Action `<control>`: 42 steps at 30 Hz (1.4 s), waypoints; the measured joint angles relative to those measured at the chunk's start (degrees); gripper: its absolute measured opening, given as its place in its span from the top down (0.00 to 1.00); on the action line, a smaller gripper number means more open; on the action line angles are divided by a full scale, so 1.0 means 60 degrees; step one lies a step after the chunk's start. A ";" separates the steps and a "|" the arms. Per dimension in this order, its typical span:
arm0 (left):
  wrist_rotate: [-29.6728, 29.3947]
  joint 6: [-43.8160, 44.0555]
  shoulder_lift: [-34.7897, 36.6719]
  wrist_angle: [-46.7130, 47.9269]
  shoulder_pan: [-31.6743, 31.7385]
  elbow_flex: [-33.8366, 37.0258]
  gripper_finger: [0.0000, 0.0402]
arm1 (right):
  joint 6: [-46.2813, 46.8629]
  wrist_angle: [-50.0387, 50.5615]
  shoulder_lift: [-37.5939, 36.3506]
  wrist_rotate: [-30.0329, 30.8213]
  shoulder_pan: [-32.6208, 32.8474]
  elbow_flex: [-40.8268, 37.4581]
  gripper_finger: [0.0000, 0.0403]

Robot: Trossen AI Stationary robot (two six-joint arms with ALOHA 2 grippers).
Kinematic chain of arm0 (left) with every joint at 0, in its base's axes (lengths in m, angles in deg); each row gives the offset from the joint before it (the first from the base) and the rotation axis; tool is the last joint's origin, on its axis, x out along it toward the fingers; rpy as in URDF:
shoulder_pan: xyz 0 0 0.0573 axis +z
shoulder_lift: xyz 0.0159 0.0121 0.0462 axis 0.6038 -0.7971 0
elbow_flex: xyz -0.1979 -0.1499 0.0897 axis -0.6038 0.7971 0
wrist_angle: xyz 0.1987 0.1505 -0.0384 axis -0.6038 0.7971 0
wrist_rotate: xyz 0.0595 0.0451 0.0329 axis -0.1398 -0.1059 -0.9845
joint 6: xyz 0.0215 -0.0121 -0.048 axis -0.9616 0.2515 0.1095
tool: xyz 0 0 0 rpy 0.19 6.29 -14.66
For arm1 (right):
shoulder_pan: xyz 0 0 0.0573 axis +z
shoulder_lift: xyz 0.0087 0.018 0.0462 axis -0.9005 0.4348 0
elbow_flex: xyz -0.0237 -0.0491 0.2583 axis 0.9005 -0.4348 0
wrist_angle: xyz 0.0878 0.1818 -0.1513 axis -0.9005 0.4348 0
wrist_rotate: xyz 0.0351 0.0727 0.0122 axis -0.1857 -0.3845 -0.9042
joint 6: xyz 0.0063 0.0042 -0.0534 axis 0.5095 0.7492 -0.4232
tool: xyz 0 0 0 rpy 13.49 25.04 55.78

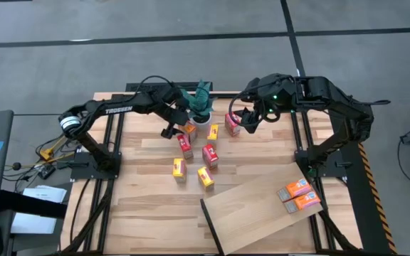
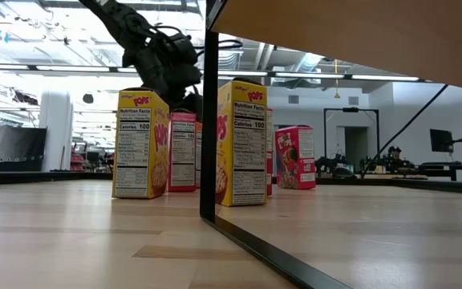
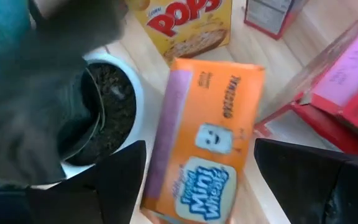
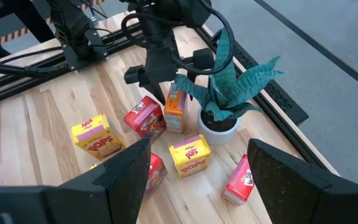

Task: Stack cereal on shelf
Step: Put the orange cereal box on the shelf aligned with the other orange cereal boxes

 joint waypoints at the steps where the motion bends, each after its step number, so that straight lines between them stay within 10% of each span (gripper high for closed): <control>1: -0.0010 0.0013 0.0044 0.0115 0.0000 0.0000 0.28 | -0.0004 0.0000 0.0000 -0.0001 0.0000 0.0000 0.28; 17: -0.0364 0.0934 0.0068 0.0223 -0.0056 -0.0007 0.72 | -0.0004 0.0007 0.0000 0.0002 0.0000 0.0000 0.28; 42: -0.1479 0.7061 0.5228 -0.0759 -0.1539 -0.0004 0.74 | 0.0157 -0.0493 -0.0033 0.0003 0.0773 0.0007 0.28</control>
